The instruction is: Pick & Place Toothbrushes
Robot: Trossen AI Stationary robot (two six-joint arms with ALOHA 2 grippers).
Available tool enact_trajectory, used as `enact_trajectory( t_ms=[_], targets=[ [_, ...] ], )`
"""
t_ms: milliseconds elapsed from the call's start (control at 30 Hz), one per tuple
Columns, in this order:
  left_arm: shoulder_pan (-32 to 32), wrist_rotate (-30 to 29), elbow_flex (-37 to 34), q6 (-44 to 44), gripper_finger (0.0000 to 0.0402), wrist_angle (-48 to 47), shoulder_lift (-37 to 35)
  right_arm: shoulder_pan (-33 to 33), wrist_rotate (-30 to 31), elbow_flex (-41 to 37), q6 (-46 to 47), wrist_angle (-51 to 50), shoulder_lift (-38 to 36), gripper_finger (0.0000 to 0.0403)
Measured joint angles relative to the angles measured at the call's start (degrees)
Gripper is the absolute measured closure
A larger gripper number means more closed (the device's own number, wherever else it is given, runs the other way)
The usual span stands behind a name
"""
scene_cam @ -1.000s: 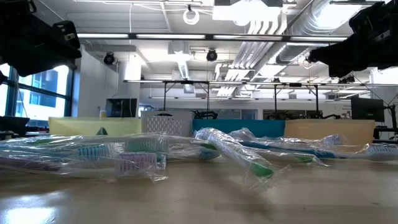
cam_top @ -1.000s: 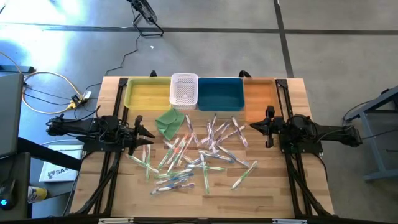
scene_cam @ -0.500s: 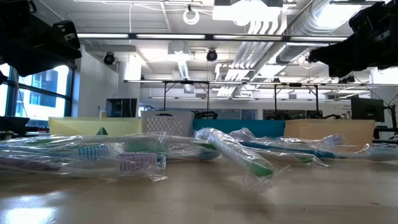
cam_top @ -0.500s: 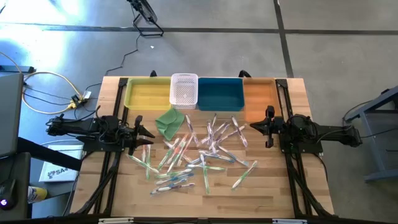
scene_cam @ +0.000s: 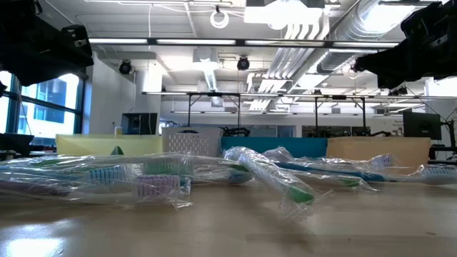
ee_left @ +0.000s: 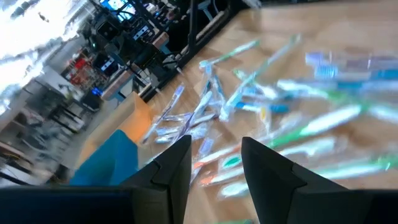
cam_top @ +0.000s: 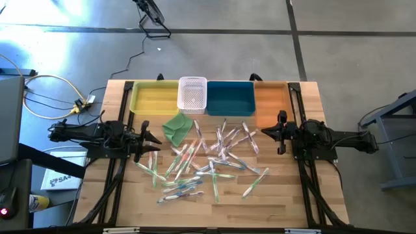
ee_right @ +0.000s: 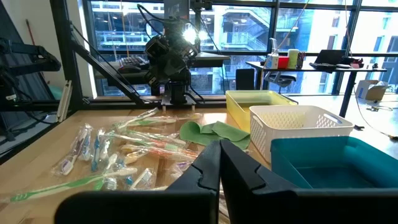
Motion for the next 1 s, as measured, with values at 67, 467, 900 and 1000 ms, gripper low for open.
enact_trajectory(
  t_ms=[67,467,900,1000],
  targets=[
    [0.02,0.7,0.0,-5.63,0.0265,0.79,-0.02,-0.01,0.0,-0.01,0.25,0.0,-0.01,0.0401],
    [0.02,1.0,-0.02,-21.26,0.0265,9.78,0.0,-0.02,0.07,0.0,21.24,0.0,-0.02,0.0401],
    [0.0,-3.64,-0.02,-28.96,0.0265,10.18,0.0,0.0,0.2,-0.01,19.96,0.0,0.0,0.0401],
    [0.0,-8.02,-0.02,-34.03,0.0265,10.14,0.0,-0.02,-0.04,-0.01,20.15,0.02,-0.02,0.0401]
  ],
)
